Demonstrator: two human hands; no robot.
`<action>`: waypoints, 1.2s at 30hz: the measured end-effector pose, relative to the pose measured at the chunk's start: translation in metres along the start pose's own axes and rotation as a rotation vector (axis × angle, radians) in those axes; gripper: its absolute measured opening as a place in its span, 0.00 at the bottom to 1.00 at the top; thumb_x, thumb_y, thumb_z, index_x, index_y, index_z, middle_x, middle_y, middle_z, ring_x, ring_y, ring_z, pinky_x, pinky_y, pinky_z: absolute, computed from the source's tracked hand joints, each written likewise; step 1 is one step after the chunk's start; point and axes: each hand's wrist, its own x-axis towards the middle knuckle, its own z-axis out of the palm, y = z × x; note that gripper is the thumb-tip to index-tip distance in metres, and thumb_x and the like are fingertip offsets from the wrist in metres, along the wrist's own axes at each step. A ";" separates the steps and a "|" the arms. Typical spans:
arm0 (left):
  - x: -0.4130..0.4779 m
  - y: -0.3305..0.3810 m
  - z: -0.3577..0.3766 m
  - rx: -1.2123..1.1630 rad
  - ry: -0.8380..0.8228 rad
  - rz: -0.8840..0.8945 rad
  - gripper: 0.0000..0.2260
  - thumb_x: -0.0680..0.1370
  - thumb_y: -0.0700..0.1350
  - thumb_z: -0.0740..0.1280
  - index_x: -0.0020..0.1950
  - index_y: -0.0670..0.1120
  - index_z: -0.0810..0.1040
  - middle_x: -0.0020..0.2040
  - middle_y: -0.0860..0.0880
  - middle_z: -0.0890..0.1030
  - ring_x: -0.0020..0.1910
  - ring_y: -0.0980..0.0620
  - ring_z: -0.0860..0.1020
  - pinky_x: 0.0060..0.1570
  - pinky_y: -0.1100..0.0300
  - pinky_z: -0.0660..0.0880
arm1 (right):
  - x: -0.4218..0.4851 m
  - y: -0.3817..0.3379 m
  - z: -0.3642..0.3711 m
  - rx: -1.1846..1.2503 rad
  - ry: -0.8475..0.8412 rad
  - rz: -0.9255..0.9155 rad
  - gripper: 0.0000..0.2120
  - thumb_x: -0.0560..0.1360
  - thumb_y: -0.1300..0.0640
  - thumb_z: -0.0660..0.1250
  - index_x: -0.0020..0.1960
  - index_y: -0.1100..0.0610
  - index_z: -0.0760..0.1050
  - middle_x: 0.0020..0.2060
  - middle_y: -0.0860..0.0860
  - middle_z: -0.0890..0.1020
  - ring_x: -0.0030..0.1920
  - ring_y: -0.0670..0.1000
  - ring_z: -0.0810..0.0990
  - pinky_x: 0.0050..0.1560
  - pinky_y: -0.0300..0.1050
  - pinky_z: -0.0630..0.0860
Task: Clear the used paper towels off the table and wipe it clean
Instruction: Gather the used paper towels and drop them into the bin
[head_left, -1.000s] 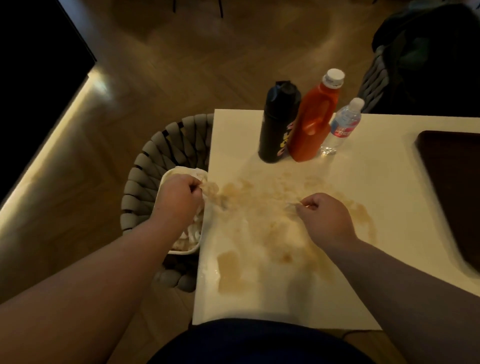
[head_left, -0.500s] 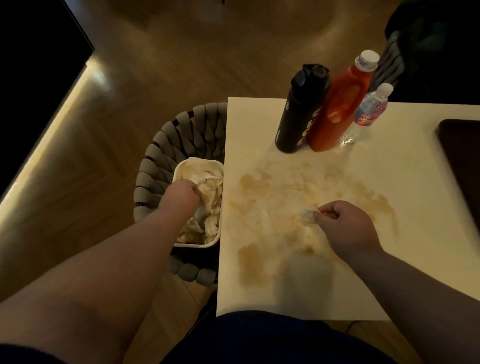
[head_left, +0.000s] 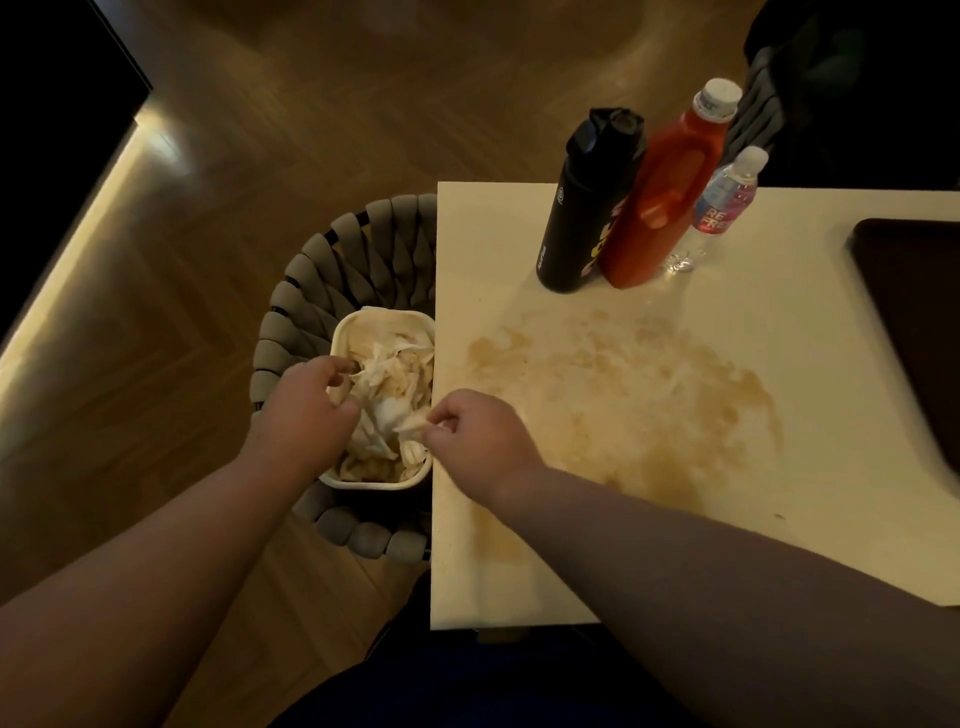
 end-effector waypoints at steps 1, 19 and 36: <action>-0.005 -0.001 -0.003 -0.016 0.007 0.010 0.20 0.81 0.44 0.68 0.72 0.53 0.74 0.65 0.51 0.77 0.44 0.57 0.78 0.36 0.60 0.79 | 0.004 -0.006 0.009 -0.011 -0.020 -0.012 0.09 0.78 0.51 0.68 0.56 0.52 0.82 0.45 0.46 0.81 0.45 0.48 0.79 0.43 0.43 0.74; -0.023 0.060 0.041 -0.030 -0.055 0.180 0.14 0.80 0.49 0.69 0.66 0.51 0.79 0.55 0.53 0.80 0.49 0.54 0.79 0.51 0.54 0.78 | -0.060 0.135 -0.090 -0.495 0.105 0.080 0.16 0.76 0.49 0.64 0.59 0.52 0.82 0.52 0.52 0.81 0.55 0.56 0.78 0.56 0.52 0.76; -0.053 0.177 0.093 0.242 -0.278 0.486 0.16 0.78 0.55 0.69 0.64 0.55 0.79 0.60 0.54 0.77 0.60 0.50 0.76 0.60 0.50 0.76 | -0.105 0.197 -0.154 -0.212 0.284 0.201 0.08 0.78 0.52 0.67 0.53 0.52 0.83 0.46 0.46 0.79 0.48 0.49 0.78 0.52 0.47 0.77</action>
